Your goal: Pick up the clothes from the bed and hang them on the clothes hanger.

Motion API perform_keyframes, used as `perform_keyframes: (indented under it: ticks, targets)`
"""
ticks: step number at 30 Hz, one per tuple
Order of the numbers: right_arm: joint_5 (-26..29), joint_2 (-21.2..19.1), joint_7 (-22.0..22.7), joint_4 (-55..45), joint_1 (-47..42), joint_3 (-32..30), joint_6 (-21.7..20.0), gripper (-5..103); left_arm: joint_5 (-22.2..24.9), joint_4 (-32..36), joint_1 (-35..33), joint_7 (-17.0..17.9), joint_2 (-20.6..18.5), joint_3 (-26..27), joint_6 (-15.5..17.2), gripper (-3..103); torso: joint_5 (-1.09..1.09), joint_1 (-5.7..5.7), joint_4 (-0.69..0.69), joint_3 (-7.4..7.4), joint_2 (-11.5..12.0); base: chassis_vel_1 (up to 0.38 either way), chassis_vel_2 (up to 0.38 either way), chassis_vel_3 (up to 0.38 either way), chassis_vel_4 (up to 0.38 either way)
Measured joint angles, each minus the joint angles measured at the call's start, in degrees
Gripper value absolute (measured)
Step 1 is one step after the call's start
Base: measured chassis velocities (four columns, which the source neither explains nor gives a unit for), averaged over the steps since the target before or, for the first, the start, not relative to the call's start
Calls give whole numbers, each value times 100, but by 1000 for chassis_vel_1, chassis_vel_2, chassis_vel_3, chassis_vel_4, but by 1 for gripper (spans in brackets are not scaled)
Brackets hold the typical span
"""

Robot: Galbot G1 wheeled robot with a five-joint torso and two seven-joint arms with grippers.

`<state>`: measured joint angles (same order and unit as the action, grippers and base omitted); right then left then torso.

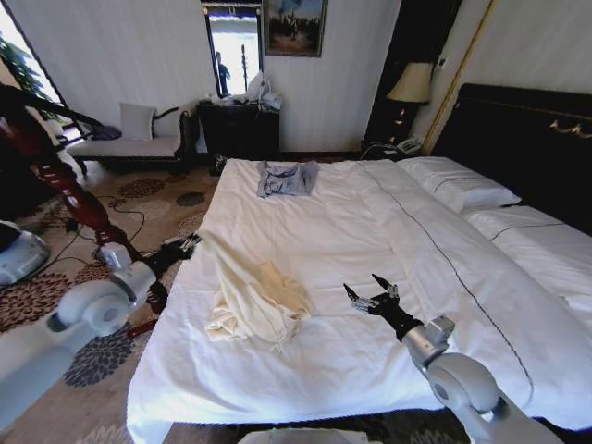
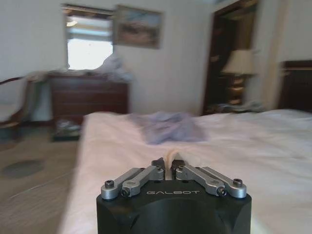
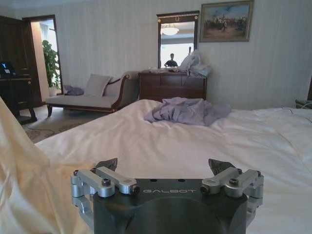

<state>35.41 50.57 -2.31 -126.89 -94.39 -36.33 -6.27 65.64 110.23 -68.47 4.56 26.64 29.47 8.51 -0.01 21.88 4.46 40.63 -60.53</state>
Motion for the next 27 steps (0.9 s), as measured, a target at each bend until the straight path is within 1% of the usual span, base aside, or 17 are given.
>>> perform_keyframes:
  ticks: [2, 5, 7, 11, 12, 14, 15, 16, 17, 18, 20, 21, 22, 23, 24, 25, 27]
  targets:
    - [0, -5, 1, 6, -16, -1, -1, 100, -13, -72, -13, 36, 52, 41, 49, 11, -1, 0, 0, 0, 0, 0, 0, 0, 0]
    - [-3, -1, 23, 45, 37, 72, -26, 100, 1, 76, -293, 171, 128, 171, 170, 27, 2, 0, -3, -1, 0, 0, 0, 0, 0]
    - [-3, 2, 27, 48, 59, 97, -34, 100, 16, 141, -341, 218, 132, 171, 210, 27, 2, 0, -3, -1, -1, 0, 0, 0, 0]
    - [-14, -7, 39, 28, 104, 159, -63, 100, -577, 254, -626, 570, 2, 96, 629, 49, 3, 0, -1, 0, 0, 0, 0, 0, 0]
    - [-14, -7, 39, 28, 104, 159, -63, 100, -577, 254, -626, 570, 2, 96, 629, 49, 3, 0, -1, 0, 0, 0, 0, 0, 0]
    - [-27, -9, 30, -8, 43, 107, -59, 100, -747, 312, -800, 895, -116, 144, 1178, 59, -2, 0, -1, 0, 0, 0, 0, 0, 0]
    - [-46, -9, 26, -29, -3, 78, -52, 100, -790, 365, -912, 1164, -213, 177, 1674, 65, 1, 0, 0, -1, -1, 0, 0, 0, 0]
    - [-83, -9, 17, -47, -53, 59, -35, 100, -726, 426, -1051, 1487, -322, 209, 2303, 65, 3, 0, -1, -1, -1, 0, 0, 0, 0]
    - [-93, -9, 15, -51, -63, 56, -30, 100, -678, 446, -1094, 1569, -351, 220, 2466, 70, 3, -1, -1, -1, -1, 0, 0, 0, 0]
    - [-93, -9, 15, -51, -63, 56, -30, 100, -678, 446, -1094, 1569, -351, 220, 2466, 70, 3, -1, -1, -1, -1, 0, 0, 0, 0]
    - [-143, 2, 4, -106, -94, 47, -9, 100, -281, 657, -1405, 1819, -468, 380, 2920, 82, 1, 0, -2, 0, -1, 0, 0, 0, 0]
    - [-145, 13, 3, -122, -89, 47, -9, 100, -70, 802, -1500, 1873, -477, 486, 2989, 86, 1, 0, -2, -1, -1, 0, 0, 0, 0]
    - [-145, 21, 3, -133, -81, 48, -9, 100, 76, 898, -1547, 1929, -477, 542, 3038, 86, 1, 0, -1, -1, -1, 0, 0, 0, 0]
    - [-146, 29, 4, -144, -72, 52, -9, 100, 337, 1070, -1621, 2050, -477, 622, 3131, 92, 2, 0, -1, -1, -1, 0, 0, 0, 0]
    - [-146, 29, 4, -144, -72, 52, -9, 100, 337, 1070, -1621, 2050, -477, 622, 3131, 92, 2, 0, -1, -1, -1, 0, 0, 0, 0]
    - [-152, 37, 4, -154, -69, 58, -9, 100, 608, 1328, -1742, 2207, -474, 716, 3212, 96, 2, 0, 0, -1, -1, 0, 0, 0, 0]
    - [-184, 76, 4, -180, -113, 47, -9, 100, 770, 1633, -1886, 2279, -474, 789, 3230, 100, 3, 0, -3, -1, -1, 0, 0, 0, 0]
